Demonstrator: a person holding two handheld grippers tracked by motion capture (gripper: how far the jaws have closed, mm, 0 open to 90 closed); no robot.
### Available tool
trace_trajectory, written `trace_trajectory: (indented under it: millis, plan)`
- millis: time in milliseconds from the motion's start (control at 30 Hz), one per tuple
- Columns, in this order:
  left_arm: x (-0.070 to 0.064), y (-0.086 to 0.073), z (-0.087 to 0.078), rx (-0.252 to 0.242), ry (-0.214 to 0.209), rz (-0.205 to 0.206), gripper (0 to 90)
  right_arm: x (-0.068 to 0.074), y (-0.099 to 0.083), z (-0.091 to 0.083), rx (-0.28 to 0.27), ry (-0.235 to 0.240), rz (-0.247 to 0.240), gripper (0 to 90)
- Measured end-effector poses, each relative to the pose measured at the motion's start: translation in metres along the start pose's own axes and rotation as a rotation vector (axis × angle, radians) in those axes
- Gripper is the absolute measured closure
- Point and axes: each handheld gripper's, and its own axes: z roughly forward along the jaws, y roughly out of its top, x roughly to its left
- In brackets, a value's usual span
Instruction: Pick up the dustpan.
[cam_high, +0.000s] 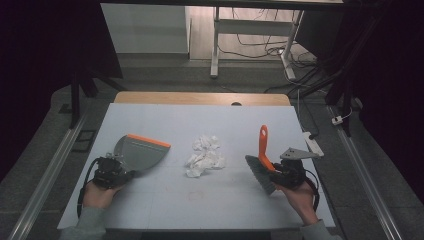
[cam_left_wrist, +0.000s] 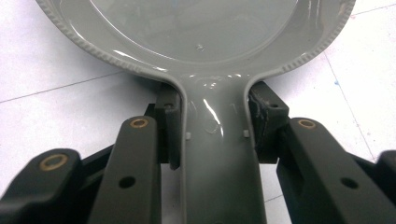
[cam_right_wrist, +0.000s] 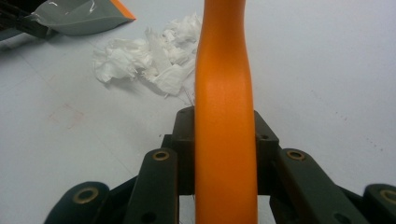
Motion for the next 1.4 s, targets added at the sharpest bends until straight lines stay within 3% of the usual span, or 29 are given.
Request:
trace_trajectory:
  millis: [467,667,900,1100,1400]
  plan:
    - [0.004,-0.001,-0.011,-0.075,-0.026,0.035,62.0,0.000,0.001,-0.002,-0.011,-0.004,-0.003,70.3]
    - [0.009,-0.001,-0.018,-0.113,-0.079,0.069,62.0,-0.001,0.001,-0.003,-0.021,-0.002,-0.009,70.3]
    - [0.017,-0.003,-0.025,-0.134,-0.117,0.103,62.0,-0.005,0.006,-0.002,-0.042,0.000,0.012,70.3]
    - [0.021,-0.005,-0.033,-0.154,-0.141,0.130,62.0,-0.004,0.010,-0.002,-0.052,-0.007,-0.003,70.3]
    - [0.016,-0.004,-0.041,-0.166,-0.175,0.190,61.9,-0.006,0.011,-0.002,-0.056,-0.012,0.008,70.3]
